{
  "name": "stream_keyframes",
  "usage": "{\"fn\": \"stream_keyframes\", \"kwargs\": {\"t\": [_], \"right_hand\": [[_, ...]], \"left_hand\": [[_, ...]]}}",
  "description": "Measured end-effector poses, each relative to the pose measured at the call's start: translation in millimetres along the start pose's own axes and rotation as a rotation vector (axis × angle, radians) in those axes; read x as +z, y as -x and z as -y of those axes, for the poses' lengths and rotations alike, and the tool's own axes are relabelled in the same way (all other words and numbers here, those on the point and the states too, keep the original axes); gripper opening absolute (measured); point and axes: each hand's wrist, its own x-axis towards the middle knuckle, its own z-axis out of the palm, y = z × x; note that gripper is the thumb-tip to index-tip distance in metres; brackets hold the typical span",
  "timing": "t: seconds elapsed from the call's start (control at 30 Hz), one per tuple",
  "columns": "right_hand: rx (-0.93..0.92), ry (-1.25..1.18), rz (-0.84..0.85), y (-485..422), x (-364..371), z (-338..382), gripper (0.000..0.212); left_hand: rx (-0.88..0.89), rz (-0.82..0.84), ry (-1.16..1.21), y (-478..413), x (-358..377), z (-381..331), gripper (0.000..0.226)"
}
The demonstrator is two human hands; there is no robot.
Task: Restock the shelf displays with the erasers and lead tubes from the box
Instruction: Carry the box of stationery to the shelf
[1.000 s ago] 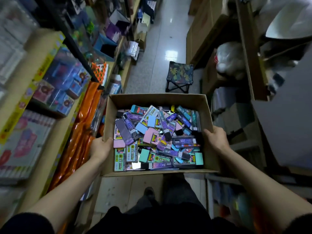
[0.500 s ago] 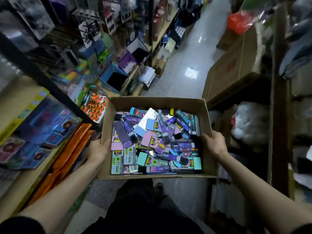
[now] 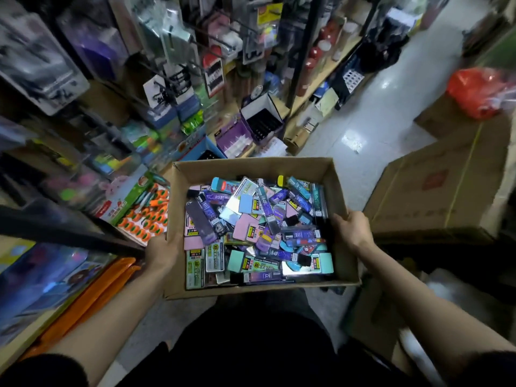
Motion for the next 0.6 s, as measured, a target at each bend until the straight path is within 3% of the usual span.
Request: {"fn": "stream_keyframes", "kwargs": {"t": [0.1,0.23,0.6], "right_hand": [[-0.03,0.023,0.075,-51,-4,30,0.02],[-0.103,0.064,0.18,-117,1,71,0.016],[-0.343,0.214,0.445,-222,30,155,0.008]], "left_hand": [[-0.032,-0.037,0.045,-13,8,-24,0.034],[-0.116,-0.097,0.087,-25,19,-45,0.052],[-0.414,-0.39,0.361,-20,67,-42,0.029]]}}
